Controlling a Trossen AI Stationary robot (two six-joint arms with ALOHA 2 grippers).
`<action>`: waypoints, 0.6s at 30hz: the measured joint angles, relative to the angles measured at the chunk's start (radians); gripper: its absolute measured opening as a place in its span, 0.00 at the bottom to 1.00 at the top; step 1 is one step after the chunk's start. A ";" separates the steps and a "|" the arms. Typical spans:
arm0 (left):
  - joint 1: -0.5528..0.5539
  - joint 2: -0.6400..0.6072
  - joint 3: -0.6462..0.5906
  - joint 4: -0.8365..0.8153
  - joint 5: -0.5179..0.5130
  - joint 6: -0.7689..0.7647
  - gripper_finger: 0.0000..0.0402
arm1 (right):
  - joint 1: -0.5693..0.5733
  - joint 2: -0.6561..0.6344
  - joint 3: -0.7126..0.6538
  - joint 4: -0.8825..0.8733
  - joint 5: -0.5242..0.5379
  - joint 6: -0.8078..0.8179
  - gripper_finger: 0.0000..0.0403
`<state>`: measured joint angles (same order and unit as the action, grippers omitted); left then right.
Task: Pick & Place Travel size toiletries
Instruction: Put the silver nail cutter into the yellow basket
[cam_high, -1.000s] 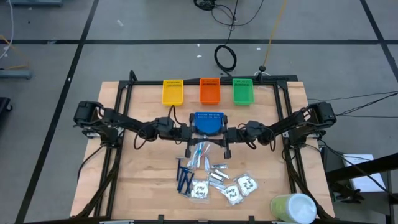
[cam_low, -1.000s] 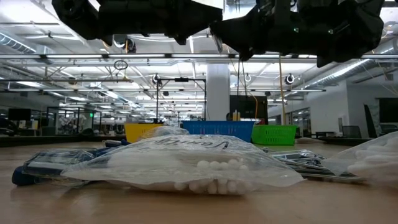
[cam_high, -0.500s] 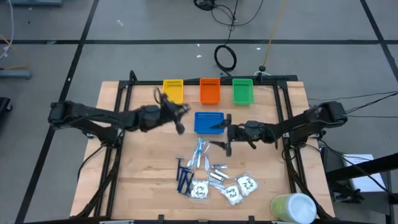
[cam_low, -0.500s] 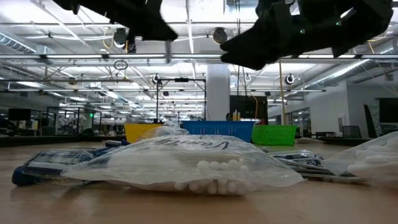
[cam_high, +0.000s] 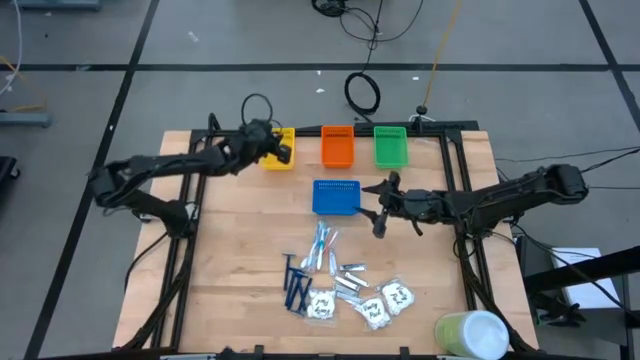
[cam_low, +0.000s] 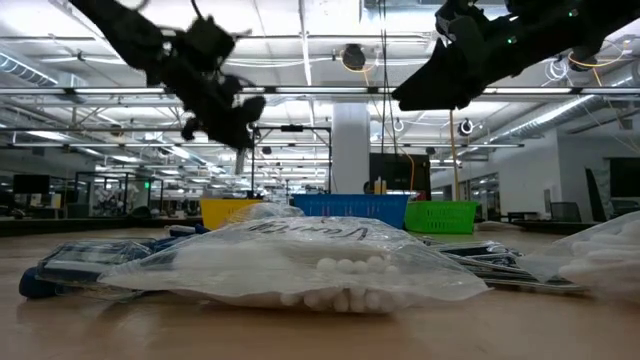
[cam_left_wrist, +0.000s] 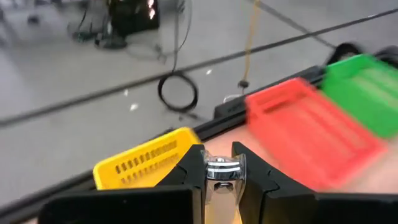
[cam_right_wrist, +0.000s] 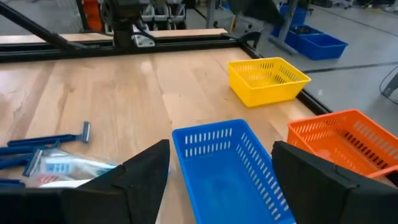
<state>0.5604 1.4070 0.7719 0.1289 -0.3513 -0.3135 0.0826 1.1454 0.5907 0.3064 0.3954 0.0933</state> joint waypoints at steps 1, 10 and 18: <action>0.023 0.035 0.000 0.021 0.015 -0.010 0.10 | 0.000 0.000 0.000 0.001 0.000 0.000 0.65; 0.120 0.220 0.000 0.074 0.079 -0.059 0.17 | 0.000 0.001 0.000 -0.006 -0.003 0.000 0.64; 0.124 0.223 0.000 0.048 0.169 -0.058 0.41 | 0.000 0.001 0.000 -0.010 -0.003 0.000 0.64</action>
<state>0.6846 1.6301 0.7723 0.1767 -0.1818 -0.3713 0.0826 1.1461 0.5907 0.2966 0.3924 0.0933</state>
